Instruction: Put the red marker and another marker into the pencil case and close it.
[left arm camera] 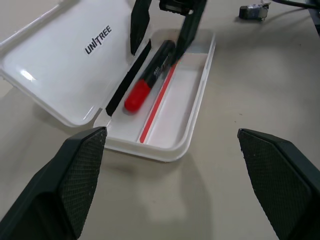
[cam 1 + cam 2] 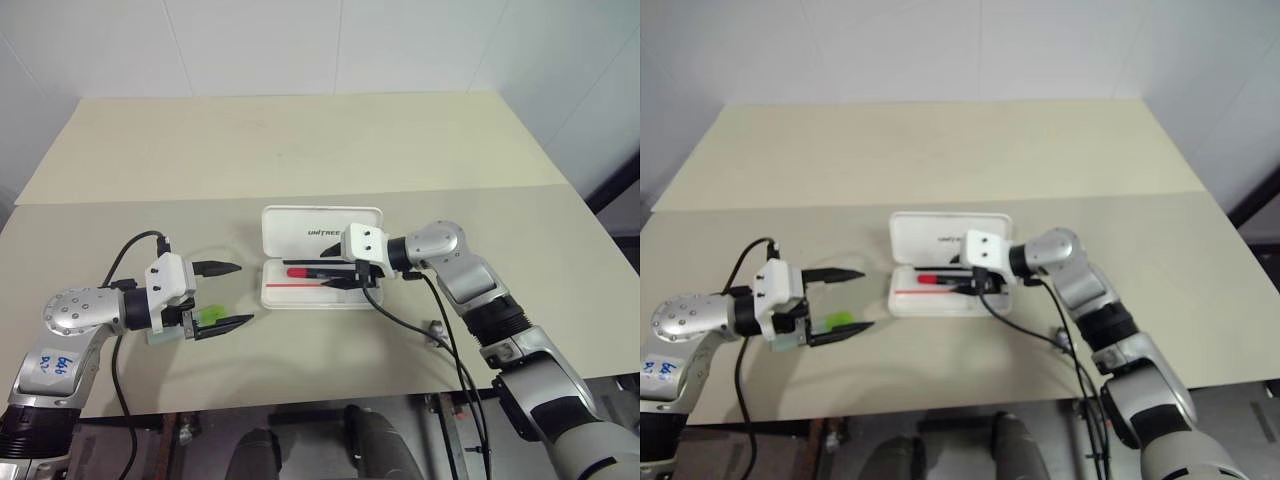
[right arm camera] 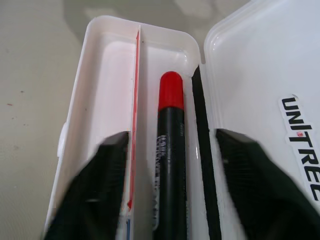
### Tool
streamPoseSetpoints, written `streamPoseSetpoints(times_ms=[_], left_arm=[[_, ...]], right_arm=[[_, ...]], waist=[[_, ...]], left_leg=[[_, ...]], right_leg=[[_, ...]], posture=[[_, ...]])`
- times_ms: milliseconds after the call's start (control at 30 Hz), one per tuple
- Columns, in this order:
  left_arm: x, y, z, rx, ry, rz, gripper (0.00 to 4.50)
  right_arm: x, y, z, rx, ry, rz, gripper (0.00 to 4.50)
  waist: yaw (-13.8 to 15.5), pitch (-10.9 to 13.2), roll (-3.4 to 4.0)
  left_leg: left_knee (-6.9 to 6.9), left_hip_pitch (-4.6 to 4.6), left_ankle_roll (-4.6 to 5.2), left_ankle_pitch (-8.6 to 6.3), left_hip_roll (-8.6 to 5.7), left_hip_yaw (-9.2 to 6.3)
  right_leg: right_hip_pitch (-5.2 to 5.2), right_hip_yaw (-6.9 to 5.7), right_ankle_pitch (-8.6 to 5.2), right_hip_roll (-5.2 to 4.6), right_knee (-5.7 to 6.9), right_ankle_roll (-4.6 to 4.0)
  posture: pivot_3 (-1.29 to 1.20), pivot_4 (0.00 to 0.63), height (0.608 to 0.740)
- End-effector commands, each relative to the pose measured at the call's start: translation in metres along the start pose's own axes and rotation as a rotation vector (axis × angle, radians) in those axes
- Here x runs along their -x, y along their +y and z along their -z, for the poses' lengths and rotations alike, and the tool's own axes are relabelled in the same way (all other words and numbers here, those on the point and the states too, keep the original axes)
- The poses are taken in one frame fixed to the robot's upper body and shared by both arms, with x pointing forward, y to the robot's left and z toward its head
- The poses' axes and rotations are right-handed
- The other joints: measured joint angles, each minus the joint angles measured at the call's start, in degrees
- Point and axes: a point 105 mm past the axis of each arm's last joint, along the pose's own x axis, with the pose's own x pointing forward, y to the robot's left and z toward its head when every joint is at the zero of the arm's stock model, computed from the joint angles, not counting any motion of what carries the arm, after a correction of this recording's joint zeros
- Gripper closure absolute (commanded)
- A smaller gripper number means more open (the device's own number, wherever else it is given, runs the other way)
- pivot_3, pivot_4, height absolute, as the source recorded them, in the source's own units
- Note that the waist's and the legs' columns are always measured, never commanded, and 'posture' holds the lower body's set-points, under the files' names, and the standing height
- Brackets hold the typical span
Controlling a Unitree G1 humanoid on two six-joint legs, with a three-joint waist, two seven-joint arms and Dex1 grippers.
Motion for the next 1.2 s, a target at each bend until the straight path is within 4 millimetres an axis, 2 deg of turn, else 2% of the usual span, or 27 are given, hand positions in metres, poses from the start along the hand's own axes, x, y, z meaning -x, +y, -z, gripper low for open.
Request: streamPoseSetpoints(times_ms=[33,67,167,267,367,500,667,733,967,1200], left_arm=[[0.001,0.000,-0.011,-0.029,-0.031,-0.012,0.00],[0.001,0.000,-0.010,-0.029,-0.031,-0.012,0.00],[0.005,0.000,-0.009,-0.026,-0.022,-0.012,0.00],[0.008,-0.001,-0.007,-0.025,-0.015,-0.015,0.00],[0.025,-0.002,0.002,-0.026,0.025,-0.029,0.00],[0.048,-0.007,0.022,0.003,0.100,-0.039,0.00],[0.075,-0.005,0.043,0.028,0.186,-0.074,0.00],[0.082,-0.005,0.048,0.040,0.205,-0.076,0.00],[0.092,-0.007,0.069,0.087,0.254,-0.053,0.00],[0.084,-0.010,0.093,0.165,0.255,-0.026,0.00]], right_arm=[[0.003,-0.008,-0.029,0.045,-0.084,0.012,0.21],[0.004,-0.007,-0.034,0.025,-0.113,0.009,0.04],[0.015,0.002,-0.056,-0.043,-0.246,-0.061,0.04],[0.022,0.008,-0.065,-0.062,-0.292,-0.104,0.04],[0.047,0.022,-0.070,-0.063,-0.377,-0.142,0.04],[0.067,0.028,-0.065,-0.101,-0.421,-0.054,0.04],[0.095,0.045,-0.039,-0.096,-0.350,-0.024,0.04],[0.105,0.042,-0.033,-0.100,-0.340,0.020,0.04],[0.123,0.042,-0.008,-0.072,-0.235,0.064,0.04],[0.120,0.040,-0.013,-0.055,-0.255,0.094,0.04]], waist=[[0.00,0.00,0.00],[-0.04,0.00,0.00],[-0.02,0.00,0.00],[0.07,0.00,0.00],[0.16,0.00,-0.01],[0.22,0.00,-0.01],[0.19,0.01,-0.04],[0.18,0.02,-0.05],[-0.01,0.01,-0.12],[0.12,0.00,-0.12]], left_leg=[[0.00,0.00,0.00,0.00,0.00,0.00],[-0.01,0.01,0.00,0.00,0.00,0.00],[-0.04,0.01,0.00,0.00,0.02,0.00],[-0.07,0.01,0.02,-0.01,0.04,-0.01],[-0.05,0.00,-0.03,-0.05,0.03,0.00],[-0.04,0.00,-0.09,-0.17,0.04,0.04],[-0.05,0.03,-0.11,-0.20,0.06,0.07],[-0.02,0.03,-0.11,-0.20,0.05,0.10],[-0.05,0.13,-0.11,-0.20,0.07,0.16],[-0.01,0.13,-0.11,-0.20,0.07,0.22]], right_leg=[[0.00,0.00,0.00,0.00,0.00,0.00],[0.00,0.00,0.00,0.00,0.01,0.00],[-0.02,0.00,0.01,0.01,0.03,0.01],[-0.03,-0.04,0.02,0.01,0.09,0.03],[-0.02,-0.04,0.01,0.00,0.00,0.01],[-0.03,-0.10,-0.12,-0.04,-0.06,-0.18],[-0.03,-0.10,-0.22,-0.04,-0.12,-0.37],[-0.04,-0.08,-0.56,-0.05,-0.11,-0.96],[-0.03,-0.04,-0.55,-0.03,-0.07,-0.95],[-0.04,-0.01,-0.55,-0.04,-0.03,-0.94]], posture=[[0.00,0.150,0.740],[0.00,0.150,0.740],[0.00,0.150,0.740],[0.00,0.150,0.740],[0.00,0.150,0.740],[0.00,0.150,0.740],[0.00,0.150,0.740],[0.00,0.150,0.740],[0.00,0.150,0.740],[0.00,0.150,0.740]])
